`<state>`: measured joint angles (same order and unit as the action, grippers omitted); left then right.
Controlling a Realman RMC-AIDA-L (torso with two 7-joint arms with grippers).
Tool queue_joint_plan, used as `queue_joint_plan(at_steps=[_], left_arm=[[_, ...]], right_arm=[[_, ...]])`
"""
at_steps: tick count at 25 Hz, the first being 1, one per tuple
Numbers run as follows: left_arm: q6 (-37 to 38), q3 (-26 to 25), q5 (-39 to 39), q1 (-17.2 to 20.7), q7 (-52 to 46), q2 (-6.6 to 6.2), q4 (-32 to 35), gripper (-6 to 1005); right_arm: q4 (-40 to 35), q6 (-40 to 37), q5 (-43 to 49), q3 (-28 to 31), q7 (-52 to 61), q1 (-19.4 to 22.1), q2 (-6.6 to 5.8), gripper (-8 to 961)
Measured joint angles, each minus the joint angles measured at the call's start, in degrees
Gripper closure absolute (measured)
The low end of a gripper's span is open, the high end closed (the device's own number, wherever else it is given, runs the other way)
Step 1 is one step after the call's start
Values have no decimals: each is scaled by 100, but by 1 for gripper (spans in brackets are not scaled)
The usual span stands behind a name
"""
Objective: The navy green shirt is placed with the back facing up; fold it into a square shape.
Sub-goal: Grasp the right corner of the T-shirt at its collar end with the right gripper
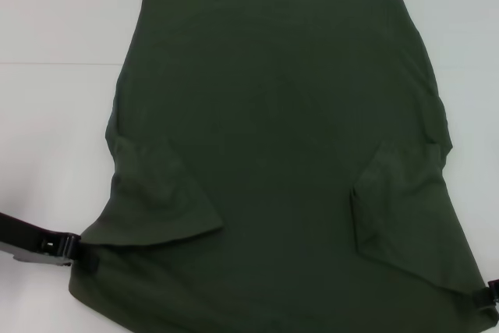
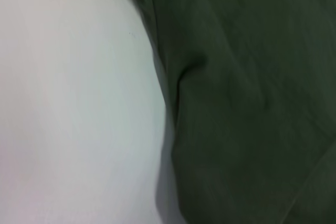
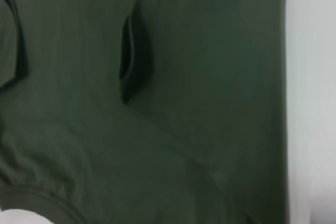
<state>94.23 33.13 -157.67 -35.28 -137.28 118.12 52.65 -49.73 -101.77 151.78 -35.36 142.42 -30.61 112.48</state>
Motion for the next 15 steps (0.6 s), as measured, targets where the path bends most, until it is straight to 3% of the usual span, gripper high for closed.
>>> queue_joint_plan(at_steps=[15], left_arm=[[-28, 1, 6, -8, 0, 0, 0, 965]], right_arm=[[-1, 159, 89, -143, -91, -67, 97, 44]])
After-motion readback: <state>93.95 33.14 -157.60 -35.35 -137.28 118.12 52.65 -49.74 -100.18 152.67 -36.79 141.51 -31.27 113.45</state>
